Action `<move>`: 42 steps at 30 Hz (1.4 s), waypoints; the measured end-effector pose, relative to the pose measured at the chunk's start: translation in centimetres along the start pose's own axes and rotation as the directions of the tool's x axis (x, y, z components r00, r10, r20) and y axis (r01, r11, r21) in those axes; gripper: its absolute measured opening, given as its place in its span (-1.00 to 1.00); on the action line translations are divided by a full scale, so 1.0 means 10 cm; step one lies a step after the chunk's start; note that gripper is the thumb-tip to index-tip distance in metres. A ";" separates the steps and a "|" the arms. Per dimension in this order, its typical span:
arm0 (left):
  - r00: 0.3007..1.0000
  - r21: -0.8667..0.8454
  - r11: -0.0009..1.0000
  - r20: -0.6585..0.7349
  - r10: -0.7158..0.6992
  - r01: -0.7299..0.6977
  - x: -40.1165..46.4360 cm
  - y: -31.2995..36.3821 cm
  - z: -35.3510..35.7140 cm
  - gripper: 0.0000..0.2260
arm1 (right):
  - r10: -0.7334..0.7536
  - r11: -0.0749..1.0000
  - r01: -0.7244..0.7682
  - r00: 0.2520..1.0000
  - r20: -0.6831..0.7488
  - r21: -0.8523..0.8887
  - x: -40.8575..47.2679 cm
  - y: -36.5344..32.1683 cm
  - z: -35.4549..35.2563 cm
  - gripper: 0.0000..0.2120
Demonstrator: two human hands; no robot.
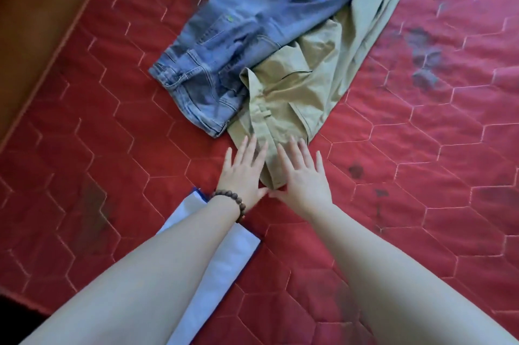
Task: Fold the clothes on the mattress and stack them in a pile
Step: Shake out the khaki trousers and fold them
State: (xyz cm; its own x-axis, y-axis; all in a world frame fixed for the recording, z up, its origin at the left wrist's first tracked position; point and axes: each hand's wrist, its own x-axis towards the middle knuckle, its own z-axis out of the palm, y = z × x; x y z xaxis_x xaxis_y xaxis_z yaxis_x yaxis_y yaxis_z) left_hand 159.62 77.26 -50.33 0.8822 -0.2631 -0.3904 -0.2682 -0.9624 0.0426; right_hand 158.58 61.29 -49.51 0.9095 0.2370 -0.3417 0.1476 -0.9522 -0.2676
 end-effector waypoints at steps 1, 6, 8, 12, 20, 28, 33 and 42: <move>0.999 0.008 1.000 0.018 0.027 -0.028 0.06 -0.03 0.06 0.00 | -0.005 0.999 0.006 1.000 0.029 -0.032 0.08 0.01 0.07 0.06; 0.998 0.056 0.997 0.036 0.060 -0.062 0.17 -0.06 0.28 -0.16 | -0.033 0.998 0.033 0.999 -0.003 -0.048 0.21 0.07 0.26 -0.26; 0.999 0.022 0.999 -0.008 0.050 -0.050 0.19 -0.05 0.28 -0.30 | -0.051 0.997 0.058 0.991 -0.122 0.056 0.22 0.07 0.20 -0.51; 0.985 -0.138 0.985 -0.148 0.087 -0.108 0.19 0.01 0.10 -0.52 | -0.037 0.991 0.066 0.971 -0.236 0.117 0.16 0.11 -0.06 -0.77; 0.919 -0.395 0.871 -0.368 0.141 -0.292 0.02 0.47 -0.88 -0.82 | 0.101 0.932 0.075 0.886 -0.453 0.354 -0.47 0.16 -1.02 -0.80; 0.873 -0.475 0.810 -0.481 0.088 -0.343 -0.53 1.14 -2.16 -0.81 | 0.184 0.879 0.117 0.811 -0.555 0.462 -1.41 0.31 -2.48 -0.74; 0.794 -0.471 0.778 -0.606 0.057 -0.416 -0.90 1.34 -3.42 -0.86 | 0.195 0.822 0.207 0.772 -0.605 0.530 -1.78 0.20 -3.77 -0.75; 0.692 -0.400 0.720 -0.705 0.153 -0.566 -1.66 1.38 -5.64 -0.83 | 0.225 0.817 0.342 0.553 -0.802 0.465 -2.40 -0.10 -5.81 -0.68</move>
State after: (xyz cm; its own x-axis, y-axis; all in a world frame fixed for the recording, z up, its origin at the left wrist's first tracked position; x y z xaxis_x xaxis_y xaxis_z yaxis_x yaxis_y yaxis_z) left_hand 163.05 64.56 8.59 0.8428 -0.3763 0.3847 -0.5380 -0.5711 0.6201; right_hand 159.21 45.30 11.33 0.8478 -0.2379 0.4739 0.2511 -0.6071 -0.7539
